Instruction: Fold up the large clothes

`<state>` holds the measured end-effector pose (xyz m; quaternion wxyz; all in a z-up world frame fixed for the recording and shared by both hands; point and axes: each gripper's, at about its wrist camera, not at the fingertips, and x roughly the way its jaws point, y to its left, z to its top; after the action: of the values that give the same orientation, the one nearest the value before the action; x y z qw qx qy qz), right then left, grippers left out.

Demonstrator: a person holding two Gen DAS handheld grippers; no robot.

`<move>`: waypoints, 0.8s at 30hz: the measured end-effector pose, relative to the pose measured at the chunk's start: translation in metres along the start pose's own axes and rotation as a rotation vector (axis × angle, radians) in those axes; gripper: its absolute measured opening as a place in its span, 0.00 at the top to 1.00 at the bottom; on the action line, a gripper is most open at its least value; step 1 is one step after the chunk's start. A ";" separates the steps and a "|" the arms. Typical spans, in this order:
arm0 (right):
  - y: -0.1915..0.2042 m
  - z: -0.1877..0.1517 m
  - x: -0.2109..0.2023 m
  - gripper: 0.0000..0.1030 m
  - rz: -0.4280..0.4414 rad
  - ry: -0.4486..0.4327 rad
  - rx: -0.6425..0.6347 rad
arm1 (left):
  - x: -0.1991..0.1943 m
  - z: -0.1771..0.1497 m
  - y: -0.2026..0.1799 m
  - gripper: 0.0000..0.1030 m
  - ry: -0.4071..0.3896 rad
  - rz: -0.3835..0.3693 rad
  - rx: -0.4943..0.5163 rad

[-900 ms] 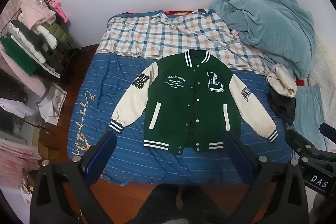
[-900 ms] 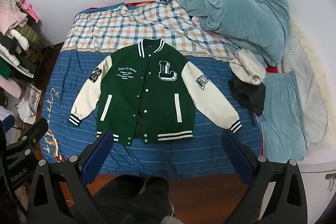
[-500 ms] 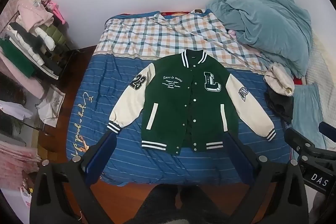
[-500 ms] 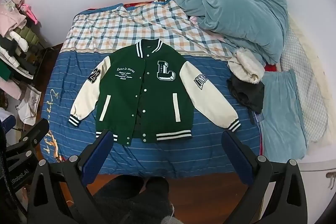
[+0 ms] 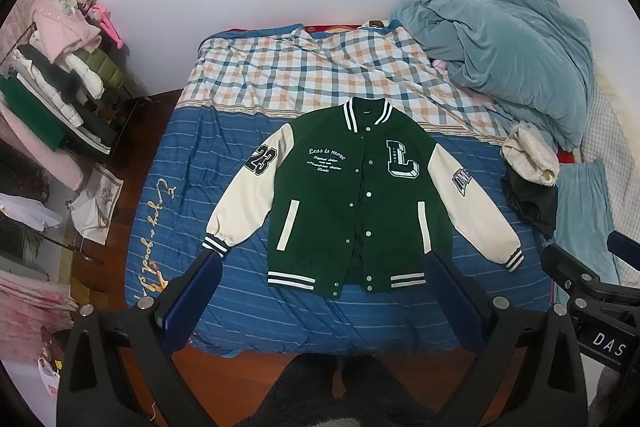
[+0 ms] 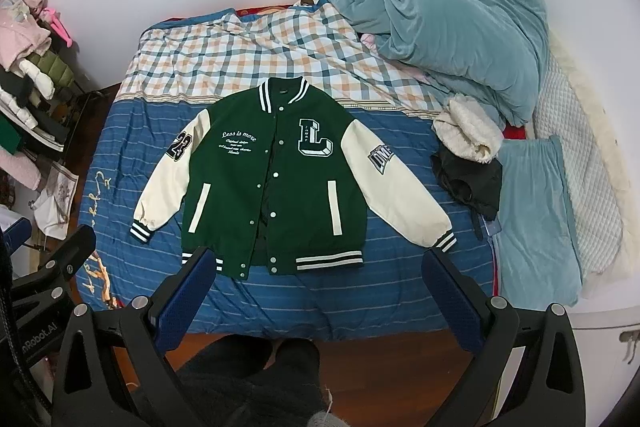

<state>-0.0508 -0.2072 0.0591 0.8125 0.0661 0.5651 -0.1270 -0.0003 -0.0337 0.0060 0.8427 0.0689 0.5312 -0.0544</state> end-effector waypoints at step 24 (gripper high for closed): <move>0.000 0.015 -0.004 0.00 -0.004 -0.006 0.000 | -0.004 0.019 -0.002 0.00 -0.009 -0.006 -0.001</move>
<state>-0.0390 -0.2108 0.0676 0.8140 0.0646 0.5627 -0.1288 0.0141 -0.0389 0.0177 0.8449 0.0667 0.5277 -0.0571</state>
